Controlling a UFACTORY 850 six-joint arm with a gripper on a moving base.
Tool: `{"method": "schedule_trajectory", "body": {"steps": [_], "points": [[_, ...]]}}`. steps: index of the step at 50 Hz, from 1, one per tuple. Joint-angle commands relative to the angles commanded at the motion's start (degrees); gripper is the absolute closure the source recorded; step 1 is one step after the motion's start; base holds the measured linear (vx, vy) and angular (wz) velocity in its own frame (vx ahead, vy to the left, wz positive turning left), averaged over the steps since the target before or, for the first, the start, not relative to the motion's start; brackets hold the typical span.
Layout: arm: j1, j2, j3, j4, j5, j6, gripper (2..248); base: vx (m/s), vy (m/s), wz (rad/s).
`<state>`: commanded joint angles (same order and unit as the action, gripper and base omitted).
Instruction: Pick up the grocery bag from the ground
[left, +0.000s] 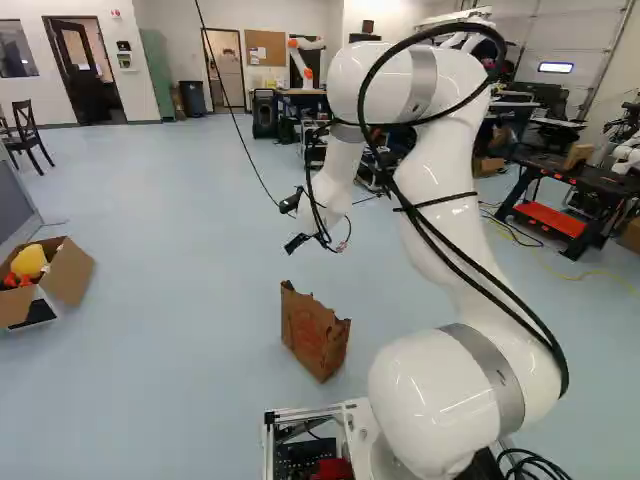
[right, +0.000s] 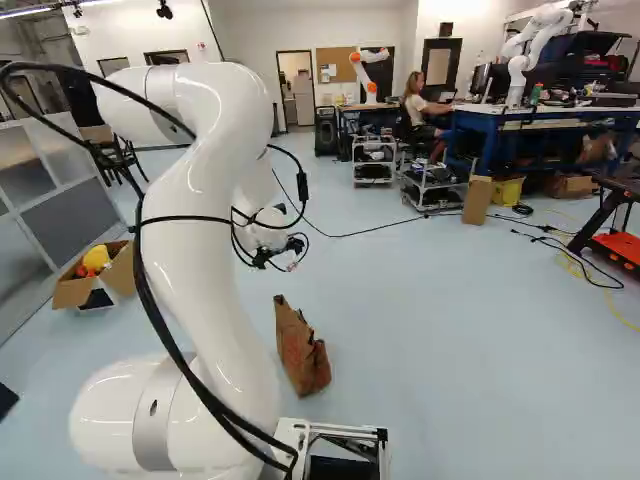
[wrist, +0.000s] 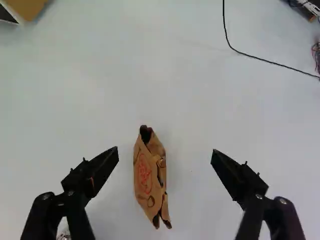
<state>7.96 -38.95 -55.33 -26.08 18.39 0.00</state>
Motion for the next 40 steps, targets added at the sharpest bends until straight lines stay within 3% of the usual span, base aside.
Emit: {"method": "schedule_trajectory", "body": {"steps": [26, 40], "points": [[0.0, -5.2, -2.8, -3.0, -5.7, 0.0, 3, 0.0, 0.0, 0.0], [0.0, -8.0, -4.4, -3.5, -6.5, 0.0, 3, 0.0, 0.0, 0.0]]}}
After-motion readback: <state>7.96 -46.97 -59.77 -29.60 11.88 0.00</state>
